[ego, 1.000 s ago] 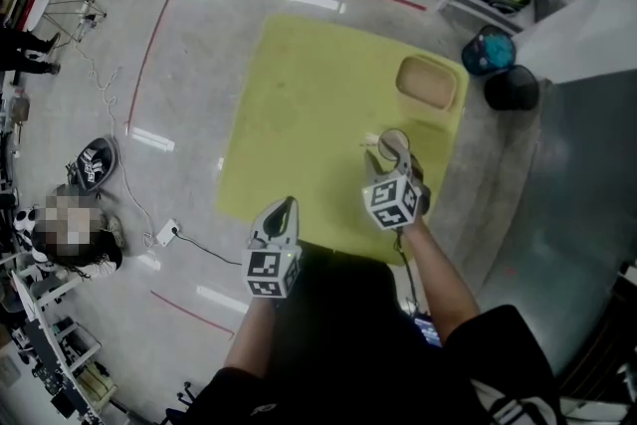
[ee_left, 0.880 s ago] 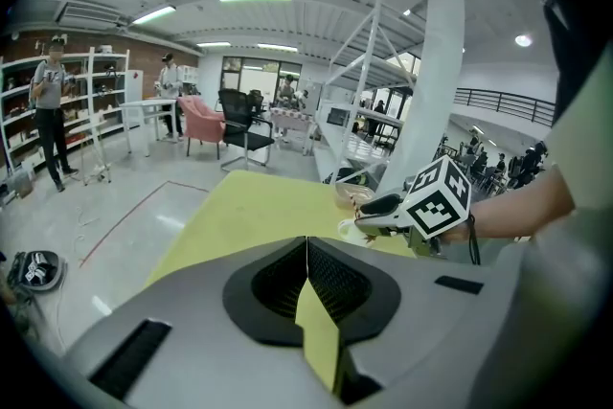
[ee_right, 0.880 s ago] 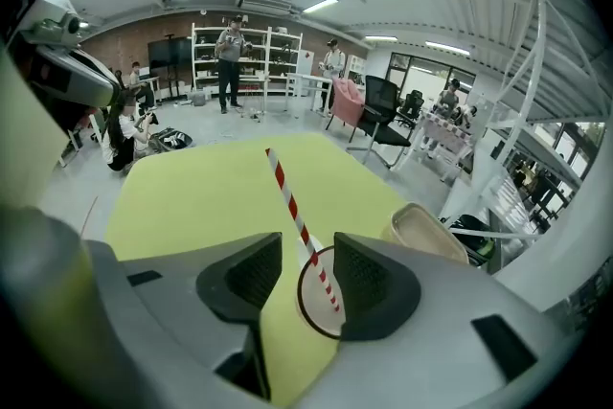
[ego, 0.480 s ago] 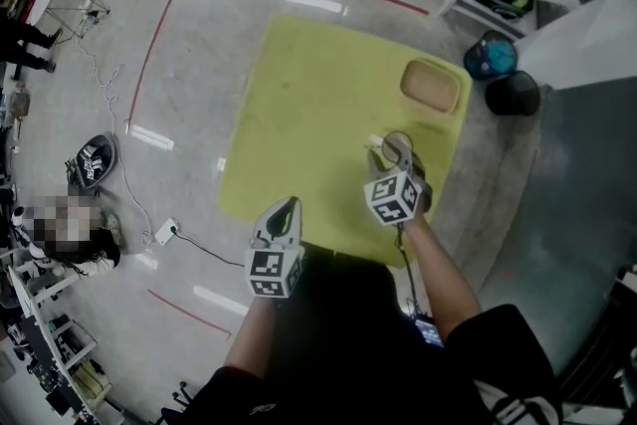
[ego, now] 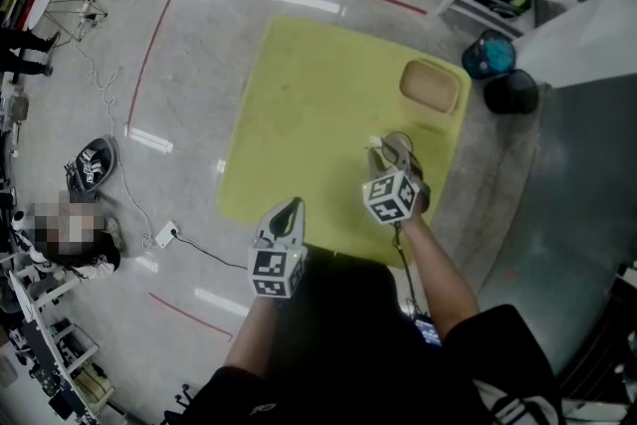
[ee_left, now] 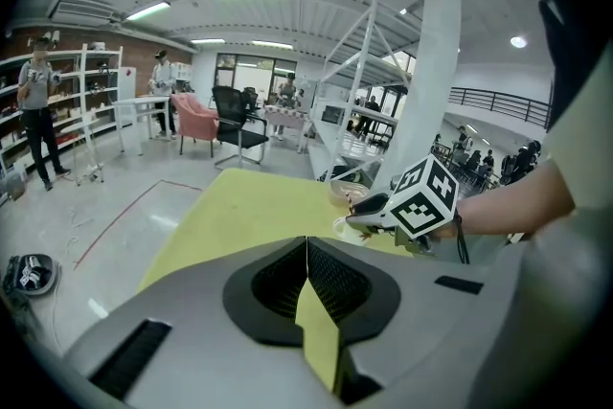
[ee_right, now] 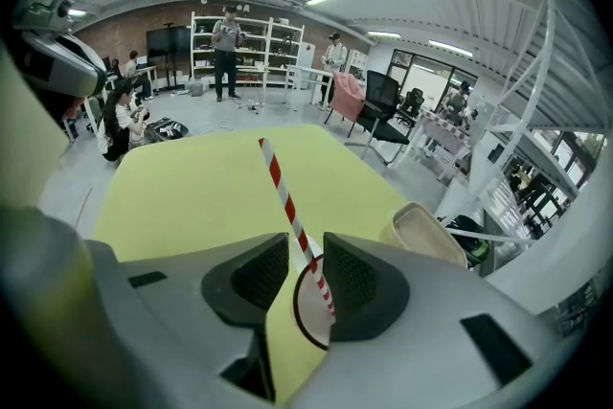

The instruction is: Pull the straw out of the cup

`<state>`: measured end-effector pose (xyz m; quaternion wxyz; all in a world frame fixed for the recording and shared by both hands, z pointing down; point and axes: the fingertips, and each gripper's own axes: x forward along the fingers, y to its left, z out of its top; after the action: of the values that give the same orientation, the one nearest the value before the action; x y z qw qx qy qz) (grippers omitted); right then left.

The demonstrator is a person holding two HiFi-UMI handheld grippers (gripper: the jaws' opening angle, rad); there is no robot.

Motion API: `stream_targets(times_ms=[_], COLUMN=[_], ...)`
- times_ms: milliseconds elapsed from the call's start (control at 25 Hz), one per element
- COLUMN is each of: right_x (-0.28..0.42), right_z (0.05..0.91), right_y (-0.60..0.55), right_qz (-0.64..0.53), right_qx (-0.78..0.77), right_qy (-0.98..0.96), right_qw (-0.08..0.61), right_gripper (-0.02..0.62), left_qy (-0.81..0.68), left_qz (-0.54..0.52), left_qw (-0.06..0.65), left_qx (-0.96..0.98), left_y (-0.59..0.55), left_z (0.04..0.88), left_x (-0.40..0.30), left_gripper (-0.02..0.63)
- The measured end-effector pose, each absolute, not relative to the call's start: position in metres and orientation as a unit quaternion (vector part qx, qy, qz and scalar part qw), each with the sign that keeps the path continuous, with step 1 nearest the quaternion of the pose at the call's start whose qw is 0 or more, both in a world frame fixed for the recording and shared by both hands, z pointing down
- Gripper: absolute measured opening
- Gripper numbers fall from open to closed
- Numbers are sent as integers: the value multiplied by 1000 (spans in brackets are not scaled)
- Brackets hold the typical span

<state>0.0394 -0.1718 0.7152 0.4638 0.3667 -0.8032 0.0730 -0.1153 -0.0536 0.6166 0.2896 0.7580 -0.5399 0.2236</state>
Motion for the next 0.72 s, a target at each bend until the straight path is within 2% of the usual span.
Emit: stream_targets(times_ms=[720], right_x=[47], right_z=[714], right_y=[-176], right_qz=[64], right_qx=[385], right_qy=[-793], right_qw=[467], right_gripper=[58], left_qy=[-527], left_qz=[228], left_qw=[287], left_qx=[766], left_y=[-63], left_z=[619], left_x=[-119], left_gripper=[44])
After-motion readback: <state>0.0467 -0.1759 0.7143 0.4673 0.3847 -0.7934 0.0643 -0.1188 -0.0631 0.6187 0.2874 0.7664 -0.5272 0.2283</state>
